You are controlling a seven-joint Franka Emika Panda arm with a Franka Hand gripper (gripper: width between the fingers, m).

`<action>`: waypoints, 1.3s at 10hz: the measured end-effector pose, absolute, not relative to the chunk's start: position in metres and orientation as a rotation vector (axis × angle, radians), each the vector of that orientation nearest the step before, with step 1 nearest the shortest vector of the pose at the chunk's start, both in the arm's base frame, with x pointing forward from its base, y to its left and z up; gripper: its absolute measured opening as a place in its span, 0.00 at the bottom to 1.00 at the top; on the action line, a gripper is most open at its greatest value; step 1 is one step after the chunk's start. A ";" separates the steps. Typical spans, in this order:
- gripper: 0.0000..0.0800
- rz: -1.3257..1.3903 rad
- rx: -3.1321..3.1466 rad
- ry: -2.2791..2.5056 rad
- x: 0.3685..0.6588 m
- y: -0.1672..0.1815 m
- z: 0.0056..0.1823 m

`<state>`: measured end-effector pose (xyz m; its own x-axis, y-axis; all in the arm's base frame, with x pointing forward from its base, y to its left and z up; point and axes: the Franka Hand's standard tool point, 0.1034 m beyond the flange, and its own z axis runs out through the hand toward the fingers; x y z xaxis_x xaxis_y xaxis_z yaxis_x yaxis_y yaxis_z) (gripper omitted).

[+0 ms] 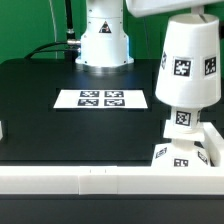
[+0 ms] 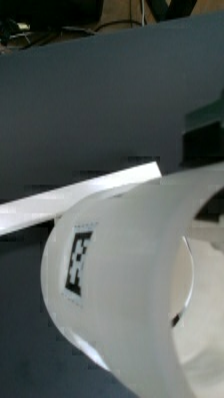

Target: Assemble lamp

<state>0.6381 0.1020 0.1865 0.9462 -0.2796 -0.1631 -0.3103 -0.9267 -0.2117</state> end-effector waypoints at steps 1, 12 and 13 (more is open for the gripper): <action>0.06 0.190 -2.867 0.444 0.639 0.101 0.181; 0.45 0.216 -2.871 0.439 0.636 0.087 0.164; 0.68 0.250 -2.872 0.434 0.632 0.085 0.171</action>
Offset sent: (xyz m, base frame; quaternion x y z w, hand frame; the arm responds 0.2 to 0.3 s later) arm 0.0047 -0.0033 -0.0139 -0.0112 0.0028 -0.0051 0.9999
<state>0.6322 0.0847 0.1706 0.9416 -0.2707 -0.2001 -0.3092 -0.9305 -0.1962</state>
